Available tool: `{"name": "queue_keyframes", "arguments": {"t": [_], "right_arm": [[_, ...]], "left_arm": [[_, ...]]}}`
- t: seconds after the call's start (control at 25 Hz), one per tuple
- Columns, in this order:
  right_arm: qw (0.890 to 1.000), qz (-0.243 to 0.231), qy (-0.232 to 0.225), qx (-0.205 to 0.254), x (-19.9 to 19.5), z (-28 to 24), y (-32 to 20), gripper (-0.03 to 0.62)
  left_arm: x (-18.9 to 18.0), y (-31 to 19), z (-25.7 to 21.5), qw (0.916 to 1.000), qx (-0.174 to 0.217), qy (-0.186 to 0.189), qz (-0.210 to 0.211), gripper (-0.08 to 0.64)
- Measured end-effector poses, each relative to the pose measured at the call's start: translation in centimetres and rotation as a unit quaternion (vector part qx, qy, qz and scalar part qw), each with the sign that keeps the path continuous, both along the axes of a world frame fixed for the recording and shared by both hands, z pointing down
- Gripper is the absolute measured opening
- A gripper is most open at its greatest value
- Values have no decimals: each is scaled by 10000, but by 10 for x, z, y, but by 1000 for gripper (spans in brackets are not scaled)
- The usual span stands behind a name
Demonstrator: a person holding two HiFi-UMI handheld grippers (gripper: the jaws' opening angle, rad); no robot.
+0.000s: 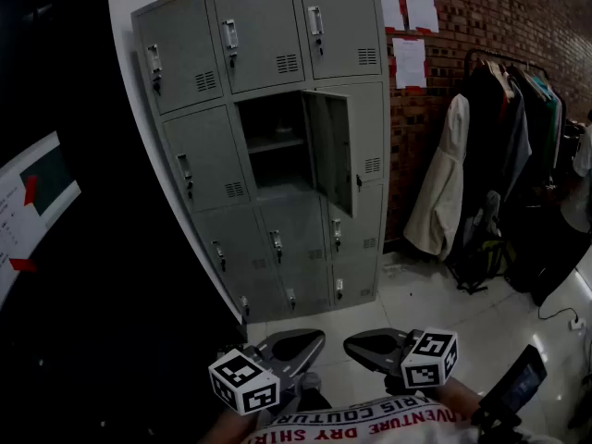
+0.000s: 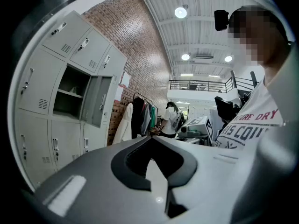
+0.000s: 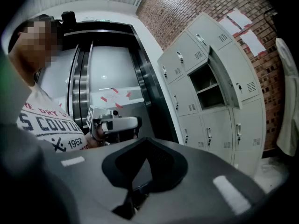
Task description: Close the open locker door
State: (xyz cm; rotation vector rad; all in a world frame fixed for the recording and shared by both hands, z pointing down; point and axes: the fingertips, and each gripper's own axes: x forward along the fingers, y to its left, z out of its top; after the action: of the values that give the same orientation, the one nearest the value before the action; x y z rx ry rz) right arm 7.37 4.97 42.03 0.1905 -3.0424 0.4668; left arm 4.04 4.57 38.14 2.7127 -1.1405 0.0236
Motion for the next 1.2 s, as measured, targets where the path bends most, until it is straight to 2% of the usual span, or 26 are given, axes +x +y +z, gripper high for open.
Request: {"name": "queue_keyframes", "arguments": {"t": [0.2,0.4,0.56,0.84,1.2], "right_arm": [[9999,124,-54,0,-22,1,-56,-6],[9998,145,-30,-143,-62,14,-121,-6],[9995,98,-14,-292,-103,18,-178,-6],[9998,138,-139,-92,-168,-13,-271,-6],[9995,255,15,-208,-193,-6,-330,-6]], "left_arm": [[-25,-54,13,9999,-112,-11,52,5],[-58,-123,26,9996,-258,24,151,5],[-98,-182,27,9992,-372,4,126,5],[-172,-273,2,9997,-222,56,-44,5],[-195,-335,9,9992,-373,94,108,5]]}}
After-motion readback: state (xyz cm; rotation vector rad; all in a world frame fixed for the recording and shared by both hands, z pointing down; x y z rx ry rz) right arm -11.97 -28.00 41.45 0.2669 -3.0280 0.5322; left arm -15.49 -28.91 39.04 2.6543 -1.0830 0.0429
